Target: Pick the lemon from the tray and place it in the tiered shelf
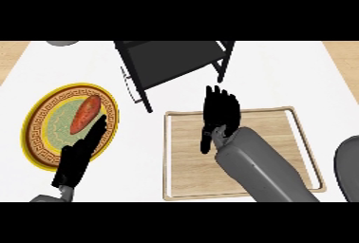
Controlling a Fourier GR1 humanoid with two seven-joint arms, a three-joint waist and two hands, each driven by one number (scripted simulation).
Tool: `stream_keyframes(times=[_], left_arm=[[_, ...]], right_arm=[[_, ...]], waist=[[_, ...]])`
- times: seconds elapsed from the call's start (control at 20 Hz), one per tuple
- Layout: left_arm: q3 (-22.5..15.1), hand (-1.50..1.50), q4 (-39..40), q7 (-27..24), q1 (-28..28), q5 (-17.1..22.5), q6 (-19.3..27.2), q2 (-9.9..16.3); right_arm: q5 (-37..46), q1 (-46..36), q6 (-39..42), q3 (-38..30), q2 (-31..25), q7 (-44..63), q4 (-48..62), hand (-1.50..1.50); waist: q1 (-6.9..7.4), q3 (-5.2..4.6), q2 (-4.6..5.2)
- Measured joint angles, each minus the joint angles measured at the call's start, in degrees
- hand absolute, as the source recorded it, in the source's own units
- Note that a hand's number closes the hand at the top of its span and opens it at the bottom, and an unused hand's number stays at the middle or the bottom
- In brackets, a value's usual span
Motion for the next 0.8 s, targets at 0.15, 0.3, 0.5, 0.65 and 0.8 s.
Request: stream_keyframes(times=[0.15,0.3,0.5,0.65,0.8], left_arm=[[0.7,0.0,1.12,0.39,-1.19,-0.08,-0.54,-0.42],[1.11,0.0,0.62,1.69,-1.52,-0.19,-0.87,-0.46],[1.42,0.0,0.24,1.71,-0.88,-0.88,-1.14,-0.97],[1.89,0.0,0.33,1.13,-0.55,-1.47,-1.3,-1.44],[2.93,0.0,1.44,0.17,-0.95,-1.67,-2.61,-1.33]], right_arm=[[1.44,0.63,0.63,-0.69,0.24,-0.42,0.14,-1.5],[2.59,0.82,1.44,-1.44,0.92,-0.95,1.65,-1.5],[4.79,1.86,2.08,-2.3,1.58,-1.9,3.14,-1.5],[6.52,3.78,2.47,-2.85,1.06,-3.31,3.77,-1.5],[7.58,3.62,3.35,-4.53,1.34,-4.23,4.71,-1.5]], waist=[[-0.14,0.04,0.02],[-0.03,0.0,0.06],[0.03,-0.01,0.08],[0.0,0.01,0.07],[-0.01,0.03,0.08]])
